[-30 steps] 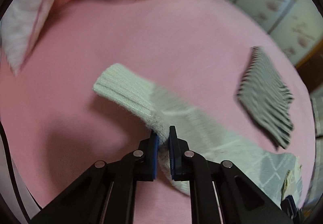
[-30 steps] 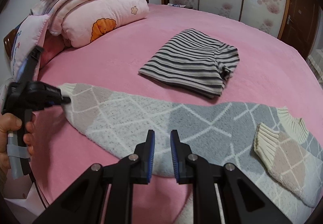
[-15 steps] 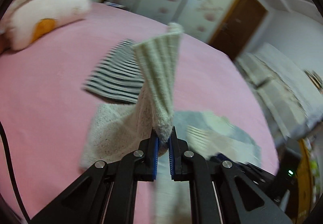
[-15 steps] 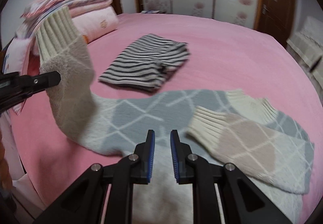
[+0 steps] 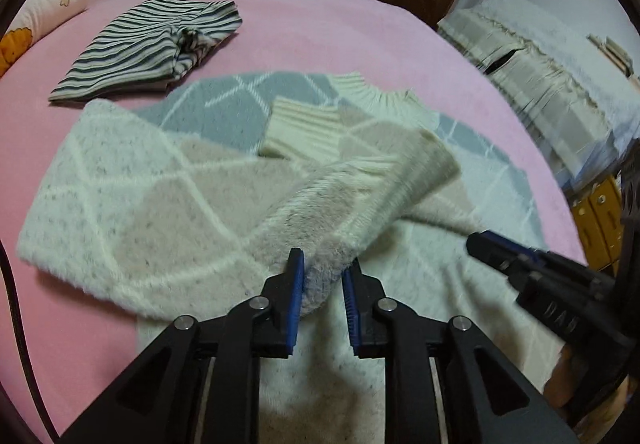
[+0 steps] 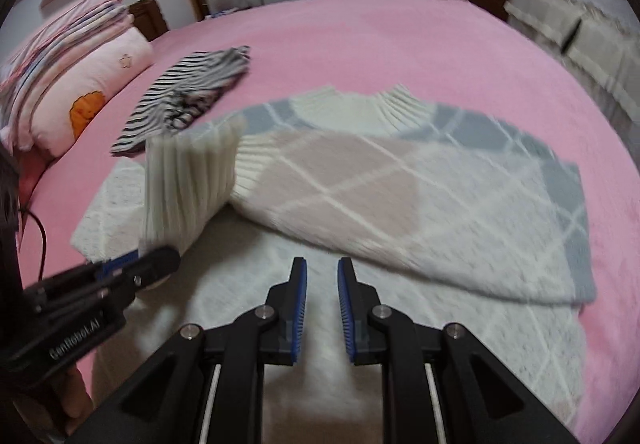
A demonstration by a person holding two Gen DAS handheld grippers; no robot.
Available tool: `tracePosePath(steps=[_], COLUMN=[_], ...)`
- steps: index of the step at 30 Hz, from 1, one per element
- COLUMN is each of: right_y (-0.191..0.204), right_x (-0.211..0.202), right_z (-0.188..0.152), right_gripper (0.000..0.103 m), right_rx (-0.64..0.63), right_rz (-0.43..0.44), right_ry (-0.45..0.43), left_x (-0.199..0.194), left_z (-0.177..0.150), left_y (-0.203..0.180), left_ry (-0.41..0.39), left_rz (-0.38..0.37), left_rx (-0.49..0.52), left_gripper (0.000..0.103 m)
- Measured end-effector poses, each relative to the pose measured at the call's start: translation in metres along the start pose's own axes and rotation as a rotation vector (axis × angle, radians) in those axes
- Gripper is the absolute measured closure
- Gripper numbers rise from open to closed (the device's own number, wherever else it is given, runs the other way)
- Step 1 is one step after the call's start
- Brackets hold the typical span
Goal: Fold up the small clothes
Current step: 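Fold the grasped sleeve across the body with the left tool and release, then grasp the sweater side edge with the right tool and fold it inward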
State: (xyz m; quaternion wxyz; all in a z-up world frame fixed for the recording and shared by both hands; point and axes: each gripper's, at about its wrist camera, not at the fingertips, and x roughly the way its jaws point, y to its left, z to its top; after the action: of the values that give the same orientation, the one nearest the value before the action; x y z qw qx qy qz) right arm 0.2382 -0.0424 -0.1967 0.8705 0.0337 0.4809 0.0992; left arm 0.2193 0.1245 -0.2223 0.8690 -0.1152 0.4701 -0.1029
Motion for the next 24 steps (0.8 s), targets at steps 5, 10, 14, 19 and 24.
tracePosePath(steps=[5, 10, 14, 19, 24], right_y=[-0.018, -0.020, -0.015, -0.015, -0.012], right_x=[0.001, -0.004, -0.011, 0.000, 0.024], right_z=[-0.001, 0.002, 0.003, 0.003, 0.005], right_gripper=[0.087, 0.087, 0.063, 0.058, 0.058], right_rx=[0.054, 0.068, 0.053, 0.057, 0.070], right_rz=[0.046, 0.084, 0.106, 0.133, 0.166], right_ry=[0.017, 0.008, -0.008, 0.016, 0.061], left_x=[-0.019, -0.049, -0.069, -0.081, -0.076], left_z=[-0.016, -0.026, -0.036, -0.045, -0.050], left_y=[0.006, 0.014, 0.037, 0.080, 0.123], left_ry=[-0.022, -0.063, -0.108, -0.137, -0.121], left_rz=[-0.022, -0.003, 0.084, 0.225, 0.262], left_rx=[-0.034, -0.038, -0.078, -0.136, -0.250], left_gripper=[0.044, 0.043, 0.043, 0.043, 0.043])
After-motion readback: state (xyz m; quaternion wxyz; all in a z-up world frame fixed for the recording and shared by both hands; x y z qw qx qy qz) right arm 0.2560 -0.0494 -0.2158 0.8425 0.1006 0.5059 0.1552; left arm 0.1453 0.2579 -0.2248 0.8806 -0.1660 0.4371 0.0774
